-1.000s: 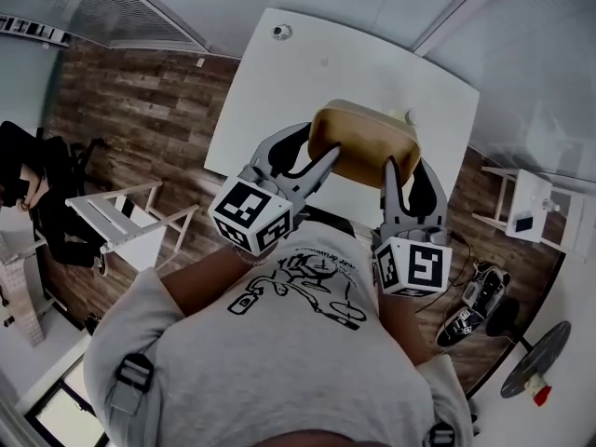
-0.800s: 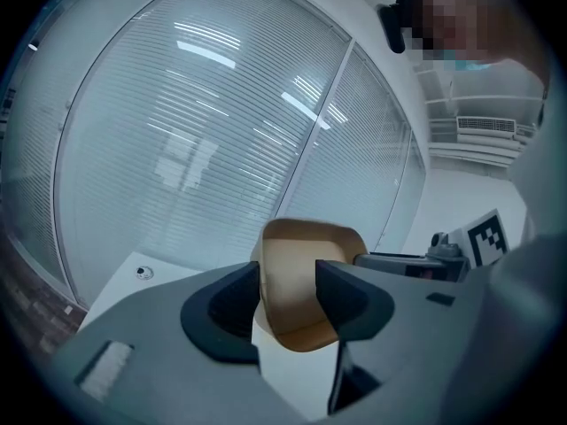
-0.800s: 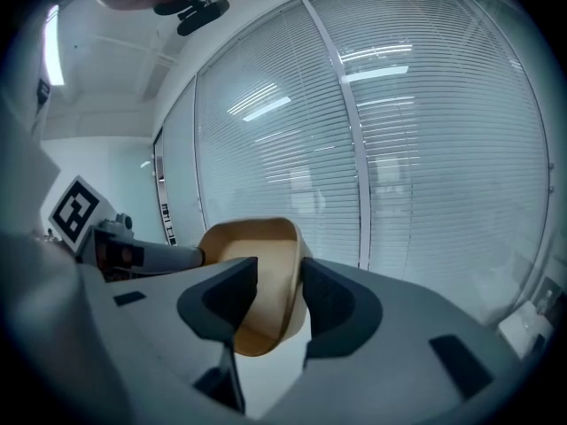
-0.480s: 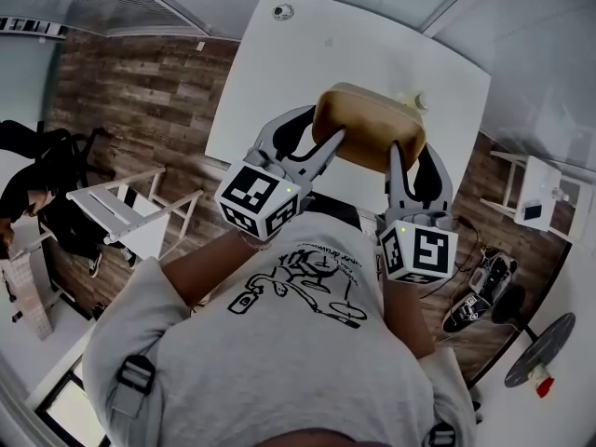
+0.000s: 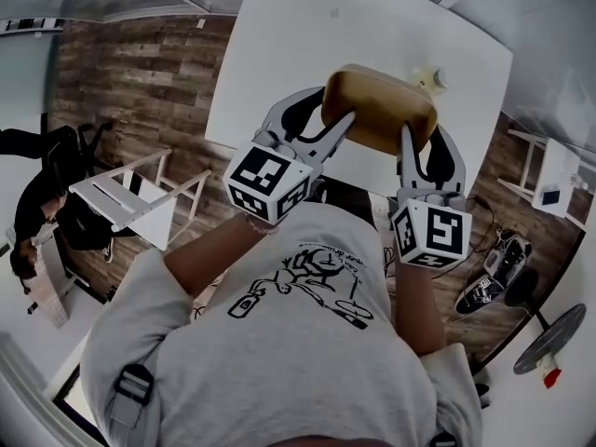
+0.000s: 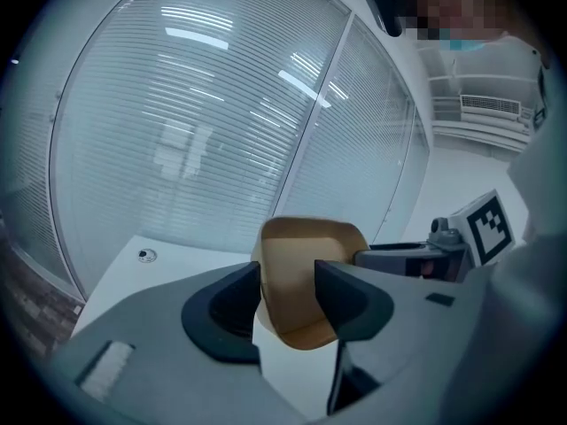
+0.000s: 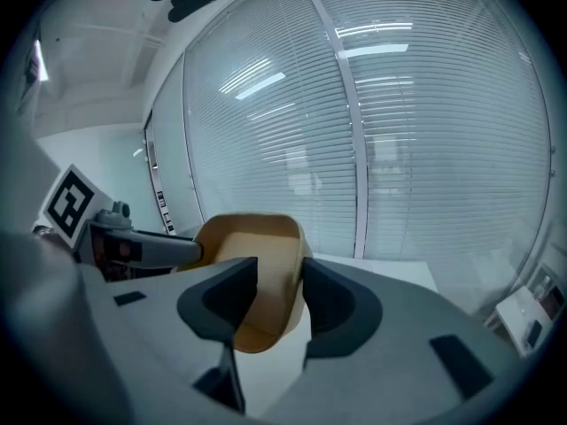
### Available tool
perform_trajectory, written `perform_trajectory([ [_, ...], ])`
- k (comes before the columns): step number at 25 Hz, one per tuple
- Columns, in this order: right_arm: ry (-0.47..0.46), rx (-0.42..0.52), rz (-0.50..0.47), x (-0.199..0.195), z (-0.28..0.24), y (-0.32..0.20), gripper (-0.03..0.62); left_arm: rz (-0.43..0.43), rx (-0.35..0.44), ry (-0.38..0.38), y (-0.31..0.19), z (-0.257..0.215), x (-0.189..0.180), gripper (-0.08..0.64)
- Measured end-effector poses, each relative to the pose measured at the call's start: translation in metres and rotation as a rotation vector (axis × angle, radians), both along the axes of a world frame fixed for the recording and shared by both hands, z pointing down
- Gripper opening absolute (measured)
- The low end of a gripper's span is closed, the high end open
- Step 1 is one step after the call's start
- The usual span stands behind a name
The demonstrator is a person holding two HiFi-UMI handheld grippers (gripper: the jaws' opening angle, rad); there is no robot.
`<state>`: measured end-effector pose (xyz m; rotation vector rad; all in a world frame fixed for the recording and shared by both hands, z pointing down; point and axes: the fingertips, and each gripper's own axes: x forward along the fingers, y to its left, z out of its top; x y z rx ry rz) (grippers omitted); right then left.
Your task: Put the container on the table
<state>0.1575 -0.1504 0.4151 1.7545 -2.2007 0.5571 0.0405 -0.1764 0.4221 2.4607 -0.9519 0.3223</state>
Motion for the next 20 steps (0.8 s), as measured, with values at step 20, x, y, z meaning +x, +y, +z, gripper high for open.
perform_trajectory([
  [20,-0.01,-0.152,0.013,0.004,0.121,-0.009,0.149,0.011,-0.103,-0.055,-0.01,0.113,0.004,0.189],
])
